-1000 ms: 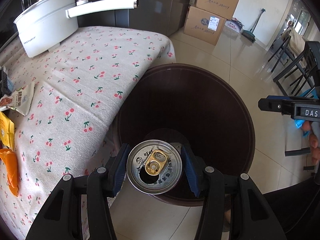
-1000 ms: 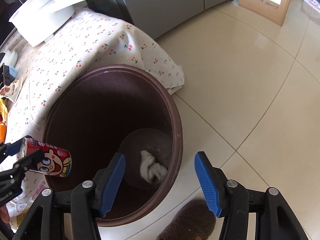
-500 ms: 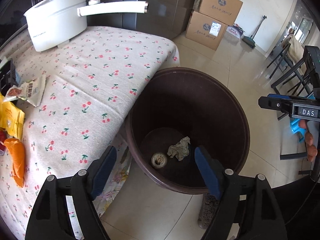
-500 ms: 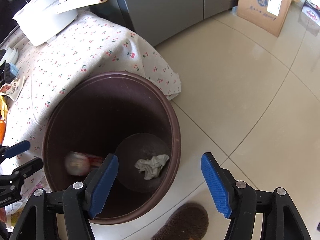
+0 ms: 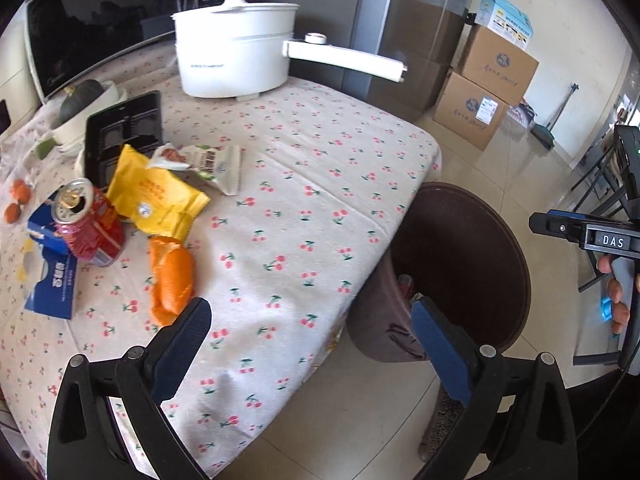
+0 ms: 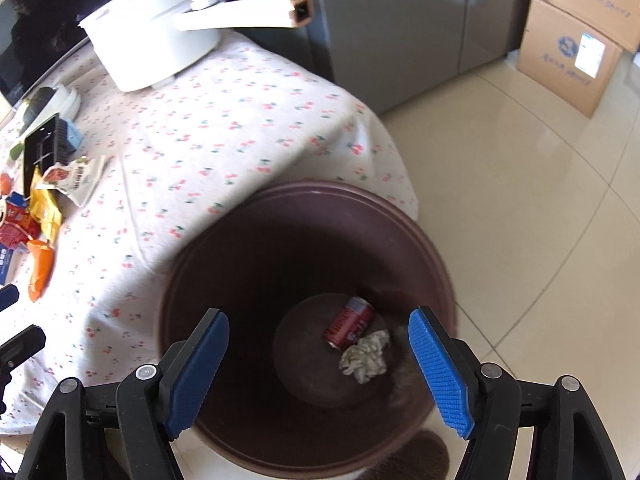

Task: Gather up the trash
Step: 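Withdraw both grippers from the bin back over the table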

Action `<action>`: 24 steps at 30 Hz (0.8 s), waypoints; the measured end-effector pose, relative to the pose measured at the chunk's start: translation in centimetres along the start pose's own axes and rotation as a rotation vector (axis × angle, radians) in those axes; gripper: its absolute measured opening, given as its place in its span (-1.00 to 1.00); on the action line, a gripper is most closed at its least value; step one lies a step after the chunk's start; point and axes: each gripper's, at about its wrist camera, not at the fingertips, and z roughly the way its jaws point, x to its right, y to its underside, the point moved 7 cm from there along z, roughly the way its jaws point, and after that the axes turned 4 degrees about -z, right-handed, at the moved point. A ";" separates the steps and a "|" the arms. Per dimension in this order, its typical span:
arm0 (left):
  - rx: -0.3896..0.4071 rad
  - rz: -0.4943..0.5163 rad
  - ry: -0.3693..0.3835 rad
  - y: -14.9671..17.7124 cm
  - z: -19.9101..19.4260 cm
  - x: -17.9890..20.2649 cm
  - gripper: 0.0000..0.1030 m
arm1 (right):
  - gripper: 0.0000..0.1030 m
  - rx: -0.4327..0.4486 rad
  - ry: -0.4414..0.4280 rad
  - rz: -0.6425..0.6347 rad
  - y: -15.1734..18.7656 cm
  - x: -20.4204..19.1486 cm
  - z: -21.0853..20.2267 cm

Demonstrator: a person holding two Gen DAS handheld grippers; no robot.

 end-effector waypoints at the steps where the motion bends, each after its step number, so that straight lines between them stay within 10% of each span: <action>1: 0.007 -0.012 -0.014 0.3 -0.5 -1.1 1.00 | 0.54 0.001 -0.006 -0.010 -0.2 -0.8 0.1; 24: 0.078 -0.255 -0.249 1.6 -5.5 -15.9 1.00 | 0.90 0.020 -0.103 -0.177 -3.9 -16.1 2.9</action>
